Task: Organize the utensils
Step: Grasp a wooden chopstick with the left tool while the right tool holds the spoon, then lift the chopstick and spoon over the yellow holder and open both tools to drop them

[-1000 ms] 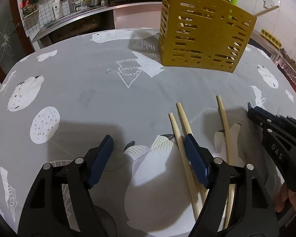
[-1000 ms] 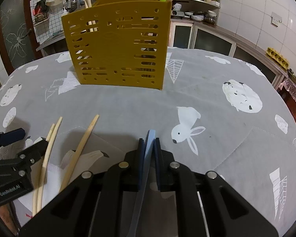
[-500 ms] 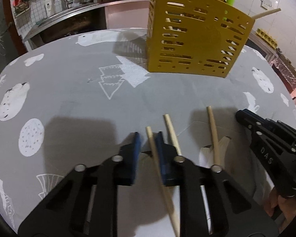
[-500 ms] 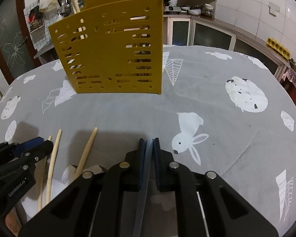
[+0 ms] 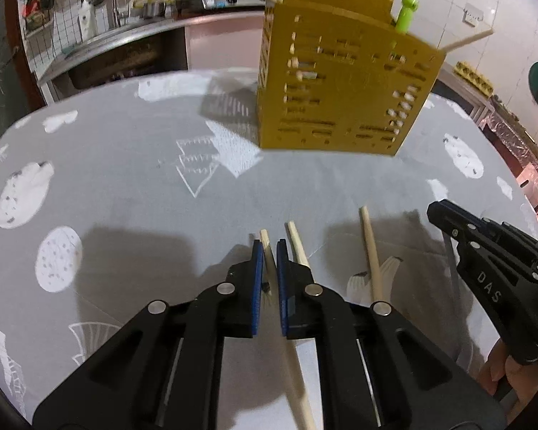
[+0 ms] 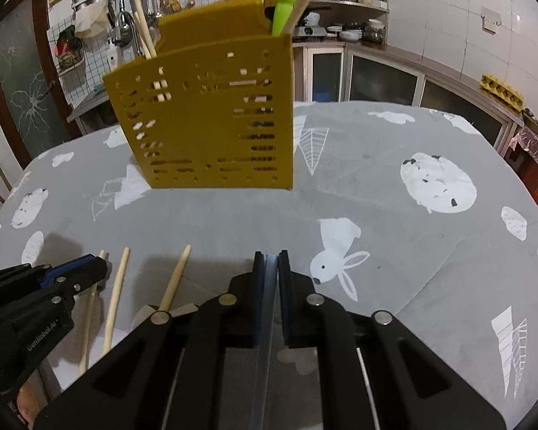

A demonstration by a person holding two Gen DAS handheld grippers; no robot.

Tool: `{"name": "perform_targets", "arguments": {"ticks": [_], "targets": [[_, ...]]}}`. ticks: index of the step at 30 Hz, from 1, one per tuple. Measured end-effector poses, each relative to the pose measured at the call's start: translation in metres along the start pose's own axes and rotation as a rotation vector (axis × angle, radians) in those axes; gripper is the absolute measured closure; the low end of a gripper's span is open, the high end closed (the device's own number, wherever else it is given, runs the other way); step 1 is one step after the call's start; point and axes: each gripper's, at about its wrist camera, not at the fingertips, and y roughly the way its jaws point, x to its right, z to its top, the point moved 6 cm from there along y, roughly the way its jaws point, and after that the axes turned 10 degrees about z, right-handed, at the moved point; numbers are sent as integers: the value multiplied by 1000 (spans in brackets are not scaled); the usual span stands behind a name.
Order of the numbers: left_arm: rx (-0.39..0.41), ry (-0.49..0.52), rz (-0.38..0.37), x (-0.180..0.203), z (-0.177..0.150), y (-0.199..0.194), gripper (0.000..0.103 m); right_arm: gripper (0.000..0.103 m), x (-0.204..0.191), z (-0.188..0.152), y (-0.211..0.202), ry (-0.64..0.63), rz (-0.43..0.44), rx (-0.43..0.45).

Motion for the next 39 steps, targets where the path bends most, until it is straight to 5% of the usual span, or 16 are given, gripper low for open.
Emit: {"name": "perform_targets", "arguments": {"ticks": [22,39], "targets": [[410,-63,24,-30,34,-108,99,95,-12,27,-80,-39,11,300],[538,-90,3,-36,34,-138,99,95,-20,29,-105,-64,12,421]]}}
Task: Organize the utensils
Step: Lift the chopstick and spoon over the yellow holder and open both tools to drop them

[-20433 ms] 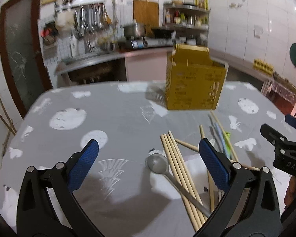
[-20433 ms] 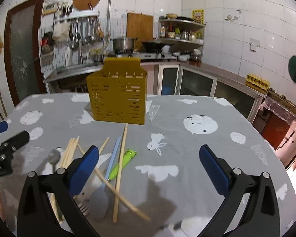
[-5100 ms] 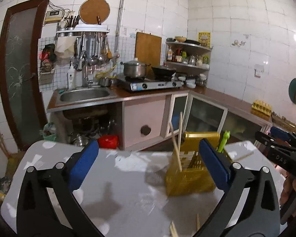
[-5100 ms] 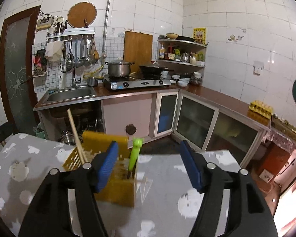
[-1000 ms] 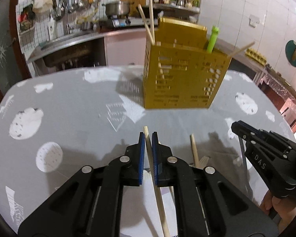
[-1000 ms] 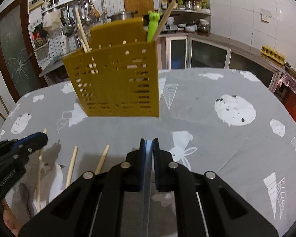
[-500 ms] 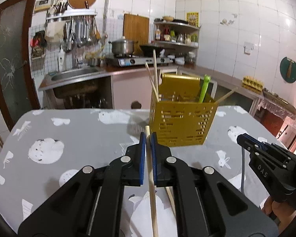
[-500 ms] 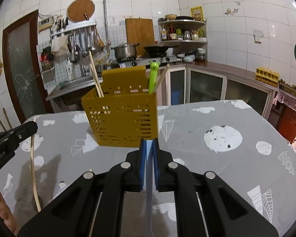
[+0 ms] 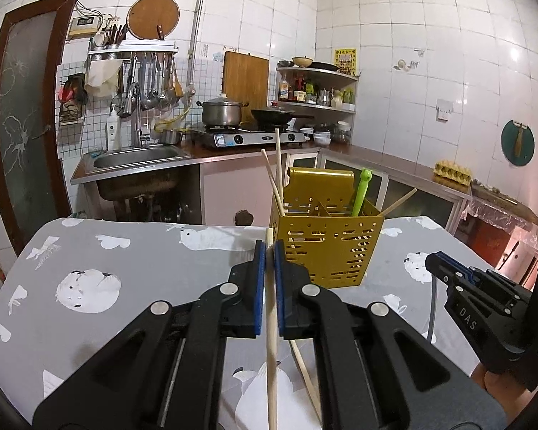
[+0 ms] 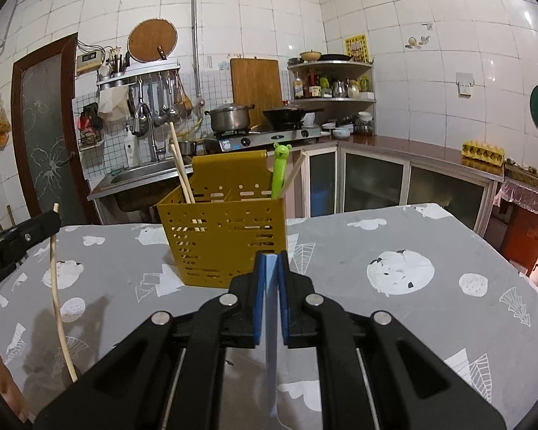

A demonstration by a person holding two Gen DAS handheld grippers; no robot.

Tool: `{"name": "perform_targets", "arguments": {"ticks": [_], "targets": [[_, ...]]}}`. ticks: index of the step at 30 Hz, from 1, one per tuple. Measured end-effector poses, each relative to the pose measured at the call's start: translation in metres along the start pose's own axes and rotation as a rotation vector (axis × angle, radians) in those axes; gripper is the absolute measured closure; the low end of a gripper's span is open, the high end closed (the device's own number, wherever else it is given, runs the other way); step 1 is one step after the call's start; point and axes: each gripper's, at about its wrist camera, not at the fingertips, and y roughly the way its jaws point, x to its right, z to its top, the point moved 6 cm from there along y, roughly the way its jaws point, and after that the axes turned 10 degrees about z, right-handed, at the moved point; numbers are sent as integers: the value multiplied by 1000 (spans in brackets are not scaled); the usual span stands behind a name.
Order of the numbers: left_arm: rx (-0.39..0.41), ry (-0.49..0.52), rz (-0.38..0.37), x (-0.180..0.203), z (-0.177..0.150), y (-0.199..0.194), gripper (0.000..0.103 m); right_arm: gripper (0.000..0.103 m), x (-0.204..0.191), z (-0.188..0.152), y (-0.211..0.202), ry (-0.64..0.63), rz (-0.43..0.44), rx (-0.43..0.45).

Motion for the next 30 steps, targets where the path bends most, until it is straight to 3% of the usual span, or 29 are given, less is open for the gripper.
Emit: {"name": "perform_targets", "arguments": {"ticks": [18,30], "targets": [[73,1,0,3,8,-16,99,96,-13,11,-25,-38,-3,118],[91,11,-1,3,22,-17,99,96,-17,23,-21,-42,6,101]]}}
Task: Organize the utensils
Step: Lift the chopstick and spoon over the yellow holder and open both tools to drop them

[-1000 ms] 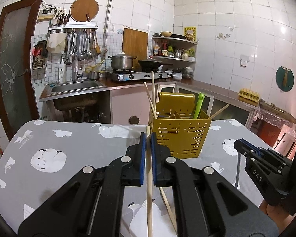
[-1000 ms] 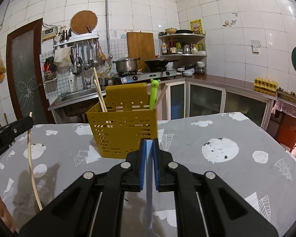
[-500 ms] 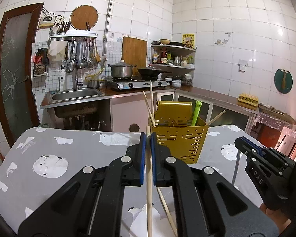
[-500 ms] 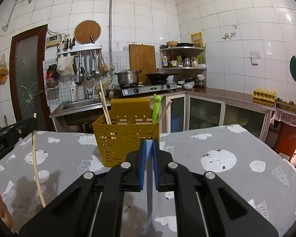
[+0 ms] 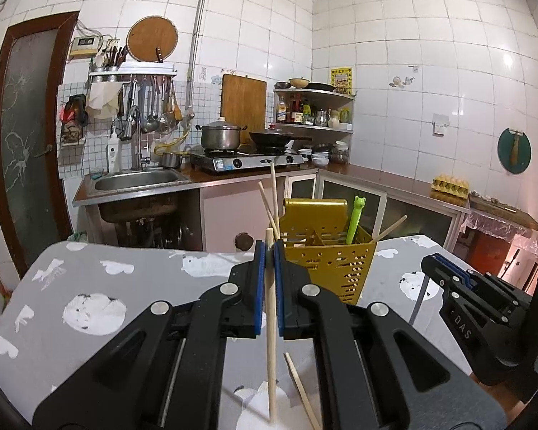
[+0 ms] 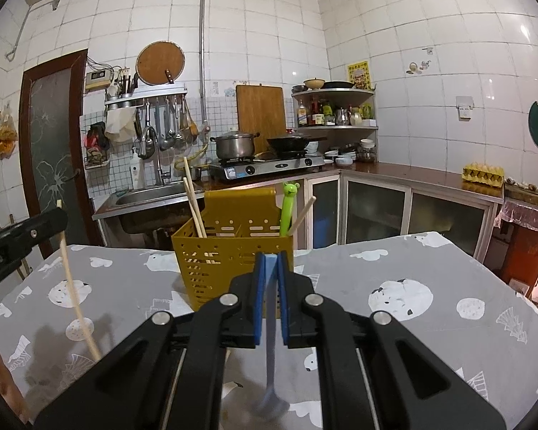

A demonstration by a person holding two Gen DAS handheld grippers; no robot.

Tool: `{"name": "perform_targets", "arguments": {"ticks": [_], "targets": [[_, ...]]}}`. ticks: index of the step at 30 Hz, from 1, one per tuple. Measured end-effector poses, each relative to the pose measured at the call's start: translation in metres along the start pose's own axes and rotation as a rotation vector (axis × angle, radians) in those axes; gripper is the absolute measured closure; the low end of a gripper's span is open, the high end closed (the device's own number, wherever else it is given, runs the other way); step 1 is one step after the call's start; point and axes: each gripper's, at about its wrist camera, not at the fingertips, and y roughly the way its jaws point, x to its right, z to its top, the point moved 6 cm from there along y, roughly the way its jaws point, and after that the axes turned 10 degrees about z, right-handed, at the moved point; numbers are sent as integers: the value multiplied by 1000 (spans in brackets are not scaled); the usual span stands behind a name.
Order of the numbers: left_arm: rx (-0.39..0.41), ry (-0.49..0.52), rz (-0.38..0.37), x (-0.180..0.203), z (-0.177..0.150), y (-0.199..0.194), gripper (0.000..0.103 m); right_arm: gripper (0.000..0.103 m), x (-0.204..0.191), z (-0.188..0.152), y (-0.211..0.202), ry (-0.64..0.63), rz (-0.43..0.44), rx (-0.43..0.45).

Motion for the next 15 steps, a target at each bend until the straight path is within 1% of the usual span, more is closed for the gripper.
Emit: {"name": "perform_targets", "arguments": {"ticks": [7,12,15], "targets": [[49,7,-9,6,30,5,99,96,-4,26,3,-28,7,25],[73,-14,-15,6,55,12,99,96,-4,54,7,-43,21,49],[80,-25,-31,7,73,16,99,96,-5,73,9,-51,27,59]]}}
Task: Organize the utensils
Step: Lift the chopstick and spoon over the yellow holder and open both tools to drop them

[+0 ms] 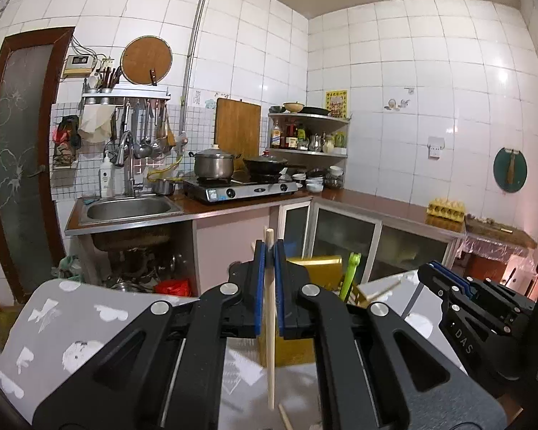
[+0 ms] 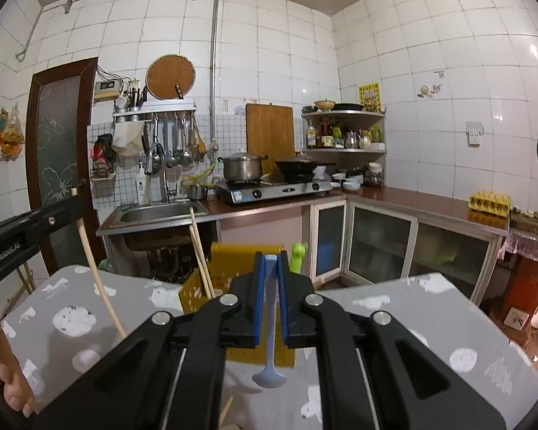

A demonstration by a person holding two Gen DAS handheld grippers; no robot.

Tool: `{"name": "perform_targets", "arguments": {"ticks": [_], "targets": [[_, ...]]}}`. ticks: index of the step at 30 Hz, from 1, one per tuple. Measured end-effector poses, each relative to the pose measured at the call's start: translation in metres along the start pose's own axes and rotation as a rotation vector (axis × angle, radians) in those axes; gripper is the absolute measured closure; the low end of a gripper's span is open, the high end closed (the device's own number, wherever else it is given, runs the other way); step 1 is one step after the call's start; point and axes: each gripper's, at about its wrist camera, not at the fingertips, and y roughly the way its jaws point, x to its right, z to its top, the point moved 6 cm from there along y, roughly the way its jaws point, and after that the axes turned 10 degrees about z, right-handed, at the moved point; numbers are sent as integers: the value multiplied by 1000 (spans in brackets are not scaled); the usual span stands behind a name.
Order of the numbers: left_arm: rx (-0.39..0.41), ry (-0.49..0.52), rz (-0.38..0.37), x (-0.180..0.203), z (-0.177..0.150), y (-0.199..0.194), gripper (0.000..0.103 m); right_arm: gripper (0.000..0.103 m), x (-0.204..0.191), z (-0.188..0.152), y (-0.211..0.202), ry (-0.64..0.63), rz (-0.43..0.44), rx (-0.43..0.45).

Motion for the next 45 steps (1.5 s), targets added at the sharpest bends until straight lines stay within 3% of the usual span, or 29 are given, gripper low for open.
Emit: {"name": "perform_targets", "arguments": {"ticks": [10,17,25,33,41,45], "targets": [[70,-42,-44,10,68,16,99,96,2,78,14,-8,23,56],[96,-50,-41,24,94,53,99,96,5,94,57,-1,25,43],[59,-37,-34,41,67,113,99,96,26,64,111,41,21,-22],[-22,-20,-21,47,20,162,99,96,35,29,144,37,6,-83],[-122,-5,-4,30,-22,173,99,96,40,-13,170,13,-28,-184],[-127,11,2,21,-22,156,97,94,46,-20,163,14,-38,-219]]}}
